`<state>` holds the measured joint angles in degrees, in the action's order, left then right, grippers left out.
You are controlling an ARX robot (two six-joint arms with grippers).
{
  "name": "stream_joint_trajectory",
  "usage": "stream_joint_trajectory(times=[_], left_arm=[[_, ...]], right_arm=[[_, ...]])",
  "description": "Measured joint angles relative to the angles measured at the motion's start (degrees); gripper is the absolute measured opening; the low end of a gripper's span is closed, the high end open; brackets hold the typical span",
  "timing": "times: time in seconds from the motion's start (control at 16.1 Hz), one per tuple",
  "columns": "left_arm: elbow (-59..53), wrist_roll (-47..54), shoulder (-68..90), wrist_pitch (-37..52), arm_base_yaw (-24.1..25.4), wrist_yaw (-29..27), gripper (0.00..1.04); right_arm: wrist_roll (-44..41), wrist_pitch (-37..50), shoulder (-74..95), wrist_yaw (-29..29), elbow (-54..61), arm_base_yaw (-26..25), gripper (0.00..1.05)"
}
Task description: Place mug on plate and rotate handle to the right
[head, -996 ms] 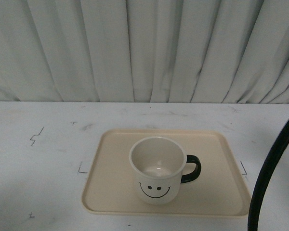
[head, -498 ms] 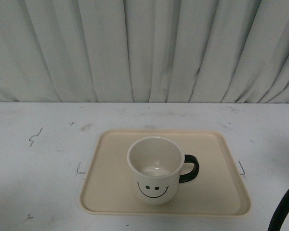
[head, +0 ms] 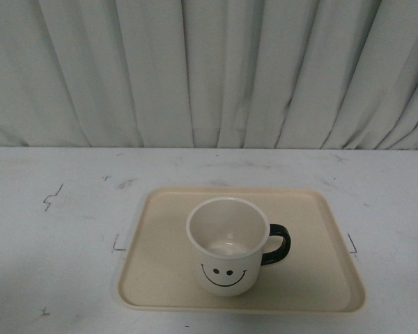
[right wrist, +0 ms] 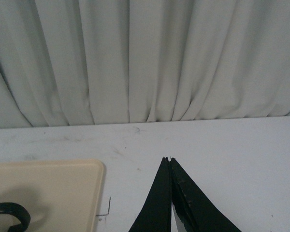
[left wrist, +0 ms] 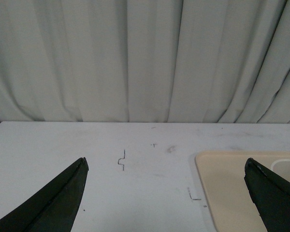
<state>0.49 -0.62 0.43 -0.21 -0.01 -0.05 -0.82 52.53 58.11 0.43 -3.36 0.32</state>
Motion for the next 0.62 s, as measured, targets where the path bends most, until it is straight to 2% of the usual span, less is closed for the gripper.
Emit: stream_joint_trajectory(times=[0.62], left_arm=[[0.0, 0.0, 0.0, 0.0, 0.0, 0.04, 0.98]], right_arm=[[0.2, -23.74, -28.87, -0.26, 2.69, -0.59, 0.02]])
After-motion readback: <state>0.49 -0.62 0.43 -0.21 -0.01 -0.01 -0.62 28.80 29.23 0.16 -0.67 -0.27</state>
